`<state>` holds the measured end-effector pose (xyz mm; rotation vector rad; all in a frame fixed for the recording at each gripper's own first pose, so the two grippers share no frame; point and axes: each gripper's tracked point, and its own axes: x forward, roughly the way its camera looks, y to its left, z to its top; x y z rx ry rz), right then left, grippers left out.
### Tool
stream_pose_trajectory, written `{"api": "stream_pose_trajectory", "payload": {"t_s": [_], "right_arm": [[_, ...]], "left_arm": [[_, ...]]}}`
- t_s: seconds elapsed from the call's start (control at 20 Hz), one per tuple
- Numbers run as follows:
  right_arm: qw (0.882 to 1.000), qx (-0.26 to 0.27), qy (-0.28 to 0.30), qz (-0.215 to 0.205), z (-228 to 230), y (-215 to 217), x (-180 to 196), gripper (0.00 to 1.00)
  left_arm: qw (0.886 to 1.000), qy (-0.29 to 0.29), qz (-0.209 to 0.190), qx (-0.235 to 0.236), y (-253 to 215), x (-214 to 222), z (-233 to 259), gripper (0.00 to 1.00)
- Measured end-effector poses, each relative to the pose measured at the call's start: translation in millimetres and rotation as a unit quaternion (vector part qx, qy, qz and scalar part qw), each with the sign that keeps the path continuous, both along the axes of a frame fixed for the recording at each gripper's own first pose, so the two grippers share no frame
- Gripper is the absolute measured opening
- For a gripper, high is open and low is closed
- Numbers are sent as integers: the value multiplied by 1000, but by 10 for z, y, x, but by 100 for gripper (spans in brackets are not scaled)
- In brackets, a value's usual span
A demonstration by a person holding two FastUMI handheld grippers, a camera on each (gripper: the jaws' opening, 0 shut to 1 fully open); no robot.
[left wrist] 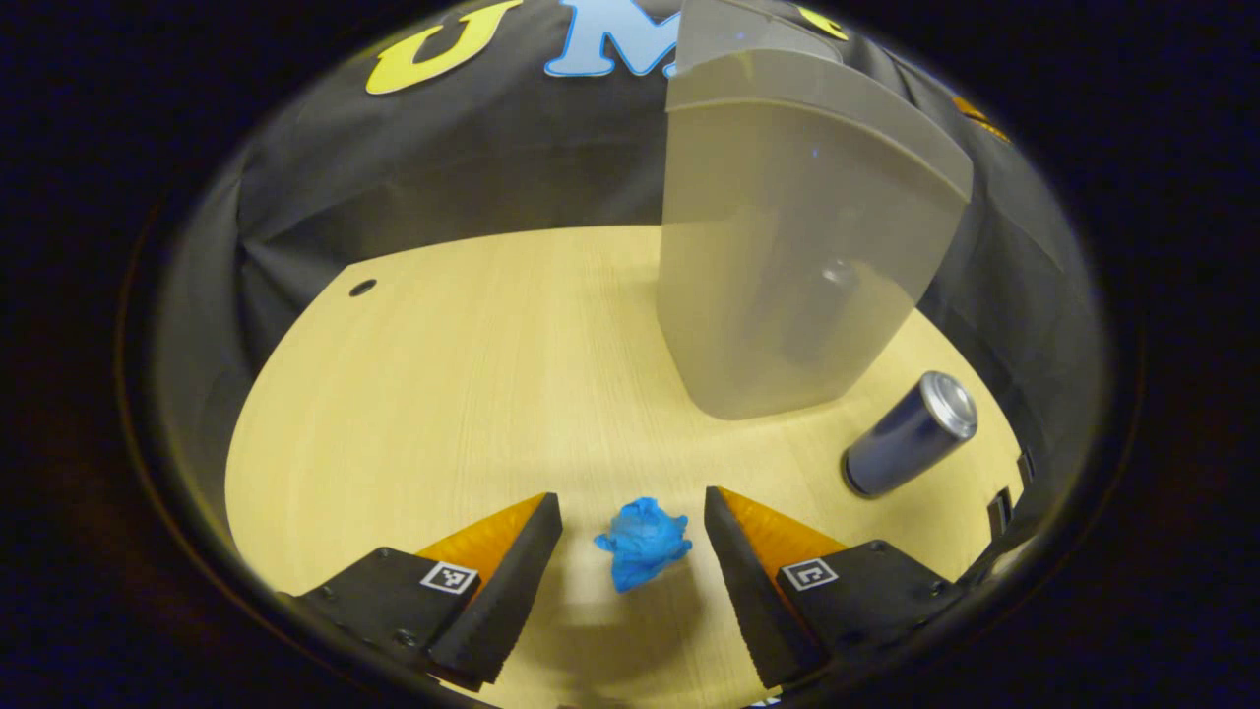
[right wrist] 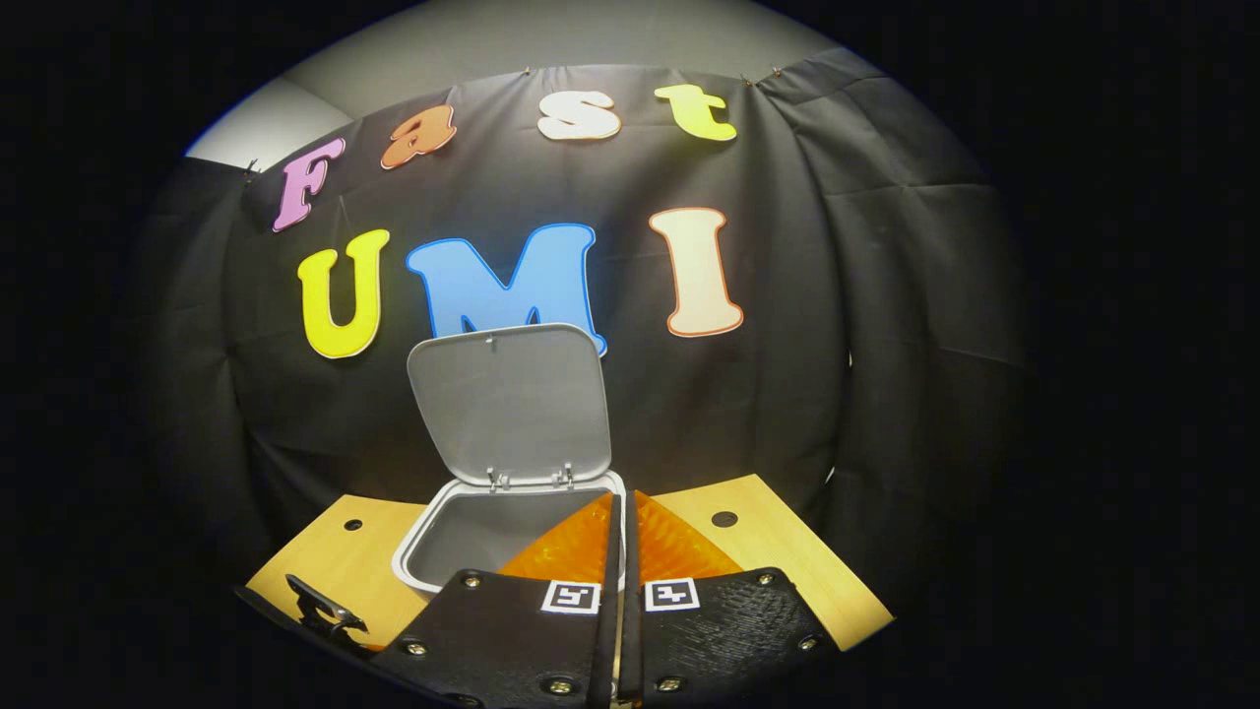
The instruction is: Press the lid of the desktop garbage bin to open it, pick up the crumpled paper on the desktop and throw it into the bin, then pick up the pop can on the desktop and drop it into the bin, and finally close the garbage bin lid.
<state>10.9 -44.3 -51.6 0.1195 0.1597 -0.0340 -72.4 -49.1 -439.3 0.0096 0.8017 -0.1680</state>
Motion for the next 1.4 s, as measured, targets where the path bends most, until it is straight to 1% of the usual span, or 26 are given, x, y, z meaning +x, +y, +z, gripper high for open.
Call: {"api": "stream_pose_trajectory", "payload": {"t_s": [0.2,0.5,0.6,0.65,0.75,0.8,0.95,1.0,1.1,1.2,1.25,1.3,1.35,1.4], "right_arm": [[1000,1,7,-6,-52,-48,-17,2],[1000,1,15,-8,-105,-61,-39,2],[1000,0,17,-9,-116,-73,-45,2],[1000,0,18,-9,-125,-82,-51,2],[1000,2,20,-10,-141,-90,-48,2],[1000,3,21,-11,-147,-88,-58,2],[1000,4,23,-11,-174,-91,-57,2],[1000,3,23,-11,-186,-93,-67,2],[1000,1,25,-10,-198,-84,-65,2],[1000,1,26,-8,-209,-74,-64,2],[1000,0,27,-7,-206,-67,-60,2],[1000,-1,28,-6,-221,-66,-65,2],[1000,-1,28,-5,-224,-53,-59,2],[1000,-1,28,-3,-234,-39,-55,2]], "left_arm": [[1000,22,2,6,29,-74,-191,96],[999,40,4,10,47,-102,-343,96],[999,42,4,19,86,-88,-359,96],[999,41,3,21,93,-74,-358,92],[999,41,3,33,117,-47,-387,96],[999,38,1,37,115,-47,-391,96],[999,35,6,39,155,-13,-394,76],[998,32,10,44,218,3,-389,75],[999,30,16,39,234,28,-375,58],[999,28,16,39,261,32,-367,58],[999,28,17,36,258,42,-353,55],[999,24,18,34,259,48,-334,58],[999,21,18,34,263,65,-303,57],[999,17,18,36,275,84,-266,58]]}}
